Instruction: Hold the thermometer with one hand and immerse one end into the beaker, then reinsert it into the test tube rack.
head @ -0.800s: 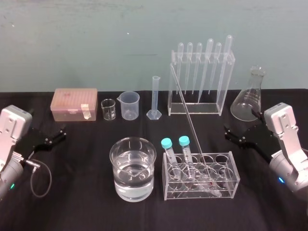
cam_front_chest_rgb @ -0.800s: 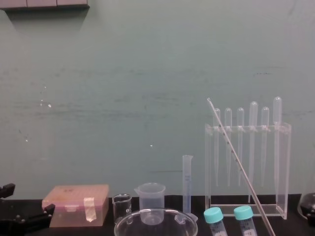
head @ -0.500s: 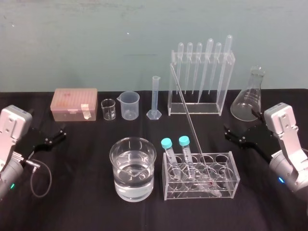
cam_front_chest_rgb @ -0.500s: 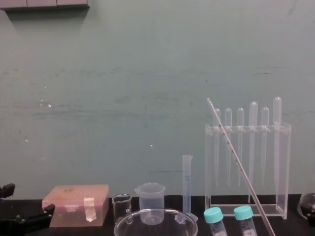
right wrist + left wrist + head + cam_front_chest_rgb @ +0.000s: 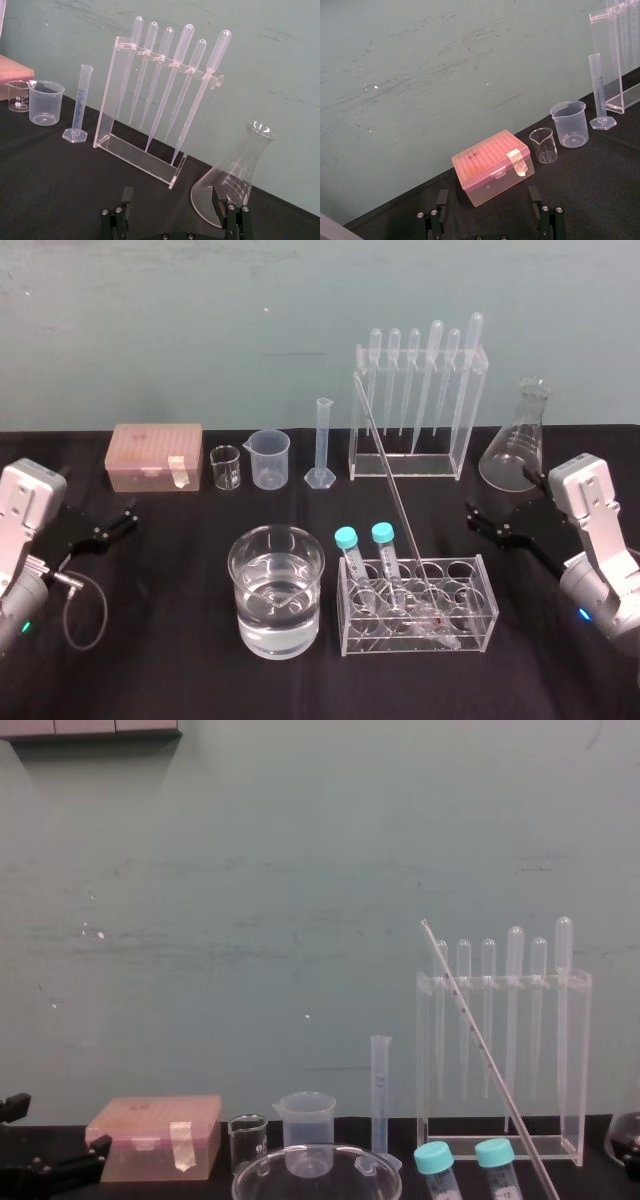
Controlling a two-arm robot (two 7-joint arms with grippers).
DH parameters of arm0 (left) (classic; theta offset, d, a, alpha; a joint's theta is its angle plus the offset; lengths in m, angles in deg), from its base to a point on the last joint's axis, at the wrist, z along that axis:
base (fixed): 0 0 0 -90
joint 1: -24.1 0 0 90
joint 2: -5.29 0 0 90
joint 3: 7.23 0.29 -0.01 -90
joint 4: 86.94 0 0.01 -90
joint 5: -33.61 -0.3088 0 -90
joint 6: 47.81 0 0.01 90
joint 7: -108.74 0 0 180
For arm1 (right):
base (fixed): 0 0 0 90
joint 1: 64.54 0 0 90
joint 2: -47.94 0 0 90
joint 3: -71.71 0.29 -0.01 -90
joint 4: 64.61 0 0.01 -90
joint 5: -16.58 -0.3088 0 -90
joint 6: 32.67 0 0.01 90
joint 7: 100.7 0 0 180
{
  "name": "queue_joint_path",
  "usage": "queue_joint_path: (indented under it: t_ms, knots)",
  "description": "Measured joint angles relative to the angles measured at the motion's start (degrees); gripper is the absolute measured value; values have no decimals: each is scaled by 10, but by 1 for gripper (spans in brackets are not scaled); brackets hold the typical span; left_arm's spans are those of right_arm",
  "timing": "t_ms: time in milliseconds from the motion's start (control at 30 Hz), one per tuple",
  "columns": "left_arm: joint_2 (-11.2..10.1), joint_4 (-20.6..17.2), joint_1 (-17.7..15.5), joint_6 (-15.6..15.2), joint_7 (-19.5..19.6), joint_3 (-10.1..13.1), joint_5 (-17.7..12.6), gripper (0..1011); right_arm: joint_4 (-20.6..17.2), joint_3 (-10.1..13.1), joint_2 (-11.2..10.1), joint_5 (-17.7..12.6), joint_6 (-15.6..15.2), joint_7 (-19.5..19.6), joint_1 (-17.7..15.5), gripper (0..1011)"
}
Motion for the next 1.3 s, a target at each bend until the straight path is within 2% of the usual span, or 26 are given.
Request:
queue_joint_path:
  t_ms: [1133, 1300]
  knots:
    - [0, 0, 0, 0, 0, 0, 0, 1008, 0, 0, 0, 0, 0, 0, 0, 1000]
    - [0, 0, 0, 0, 0, 0, 0, 1008, -16, 14, -5, -23, -13, -30, -3, 1000]
